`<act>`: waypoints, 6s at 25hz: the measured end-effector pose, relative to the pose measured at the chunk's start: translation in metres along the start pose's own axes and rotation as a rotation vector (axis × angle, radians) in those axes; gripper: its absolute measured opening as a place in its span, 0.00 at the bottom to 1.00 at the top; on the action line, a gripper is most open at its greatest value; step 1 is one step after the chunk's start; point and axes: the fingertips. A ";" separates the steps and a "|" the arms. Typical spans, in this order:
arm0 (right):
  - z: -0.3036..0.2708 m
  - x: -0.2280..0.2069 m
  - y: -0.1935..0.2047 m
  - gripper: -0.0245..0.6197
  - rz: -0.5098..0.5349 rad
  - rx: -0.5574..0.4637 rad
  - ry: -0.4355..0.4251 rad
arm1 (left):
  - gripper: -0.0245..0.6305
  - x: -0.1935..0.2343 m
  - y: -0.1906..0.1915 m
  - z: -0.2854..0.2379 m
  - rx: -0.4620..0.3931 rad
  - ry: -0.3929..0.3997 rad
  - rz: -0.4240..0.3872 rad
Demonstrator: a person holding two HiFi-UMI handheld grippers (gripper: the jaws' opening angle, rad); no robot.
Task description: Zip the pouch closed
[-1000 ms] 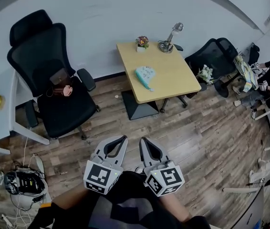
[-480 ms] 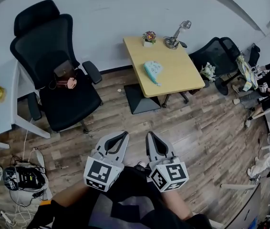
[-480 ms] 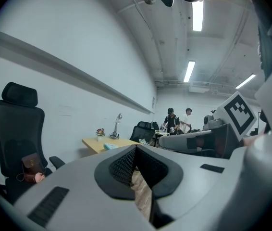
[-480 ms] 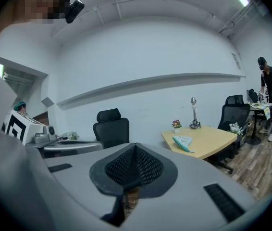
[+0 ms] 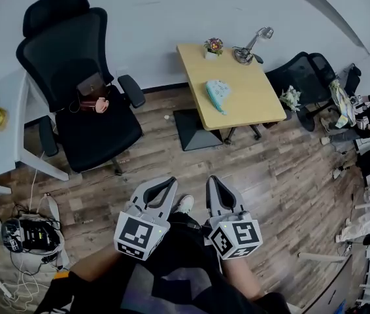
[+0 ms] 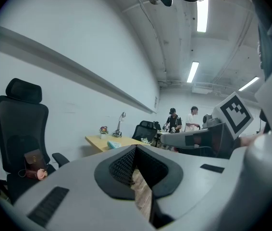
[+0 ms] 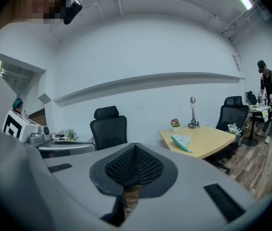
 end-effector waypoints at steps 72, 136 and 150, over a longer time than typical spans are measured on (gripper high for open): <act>-0.278 -0.311 0.096 0.15 0.262 0.473 -0.126 | 0.05 0.114 0.119 -0.423 0.356 0.094 -0.087; -0.350 -0.315 0.061 0.07 -0.194 0.497 -0.630 | 0.05 0.118 0.110 -0.480 0.341 0.230 -0.234; -0.358 -0.307 0.040 0.07 -0.302 0.477 -0.718 | 0.22 0.116 0.103 -0.488 0.338 0.335 -0.345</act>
Point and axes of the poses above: the fingertips, and each gripper's own axes: z backward along the fingers, x to its left, y out of its underside, and after that the axes turned 10 degrees about -x, right-handed
